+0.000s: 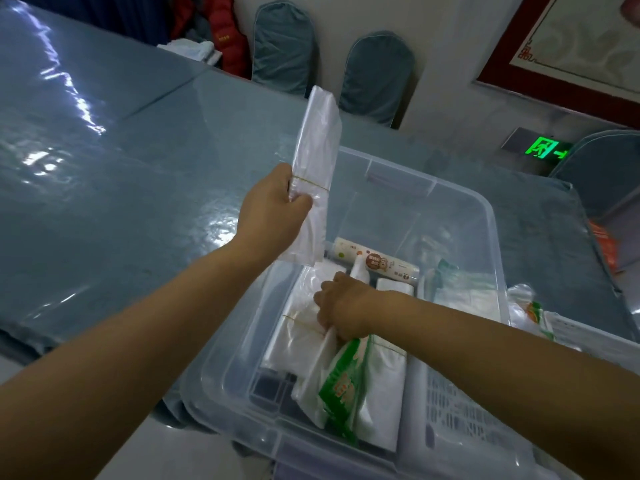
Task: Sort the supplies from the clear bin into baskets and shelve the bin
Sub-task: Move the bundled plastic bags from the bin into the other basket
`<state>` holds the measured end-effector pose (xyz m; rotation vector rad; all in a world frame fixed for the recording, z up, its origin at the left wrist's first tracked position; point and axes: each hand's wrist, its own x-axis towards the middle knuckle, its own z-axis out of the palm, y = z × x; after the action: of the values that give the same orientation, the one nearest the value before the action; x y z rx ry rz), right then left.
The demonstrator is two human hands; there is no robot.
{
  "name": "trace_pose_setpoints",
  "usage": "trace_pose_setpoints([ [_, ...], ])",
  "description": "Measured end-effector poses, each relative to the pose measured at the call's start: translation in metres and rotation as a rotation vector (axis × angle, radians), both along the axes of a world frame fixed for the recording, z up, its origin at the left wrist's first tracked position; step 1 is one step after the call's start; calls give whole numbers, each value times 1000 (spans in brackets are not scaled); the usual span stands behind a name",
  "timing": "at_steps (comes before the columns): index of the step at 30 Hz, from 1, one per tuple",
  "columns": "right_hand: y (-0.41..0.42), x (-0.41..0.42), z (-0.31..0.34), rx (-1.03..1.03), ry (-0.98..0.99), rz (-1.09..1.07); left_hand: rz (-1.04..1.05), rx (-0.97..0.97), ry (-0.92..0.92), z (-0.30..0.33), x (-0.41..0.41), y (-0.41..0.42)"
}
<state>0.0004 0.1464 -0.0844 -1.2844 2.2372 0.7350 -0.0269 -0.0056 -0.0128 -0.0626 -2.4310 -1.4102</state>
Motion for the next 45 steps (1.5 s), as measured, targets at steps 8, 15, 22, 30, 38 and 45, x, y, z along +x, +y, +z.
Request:
trace_pose_setpoints([
  [8,10,2,6,-206,66,141,2,-16,-13,-1,-1,0],
  [15,-22,-9,-11,-278,61,118,22,-26,-27,0,-3,1],
  [22,-23,-13,-11,-202,-168,-177,23,-24,-48,-1,-3,1],
  [30,-16,-15,-15,-195,-98,-212,31,-43,-35,3,1,2],
  [38,5,-5,22,-484,119,78,-13,-12,-23,4,0,3],
  [45,67,11,90,-1228,47,-738,-170,298,-35,16,7,9],
])
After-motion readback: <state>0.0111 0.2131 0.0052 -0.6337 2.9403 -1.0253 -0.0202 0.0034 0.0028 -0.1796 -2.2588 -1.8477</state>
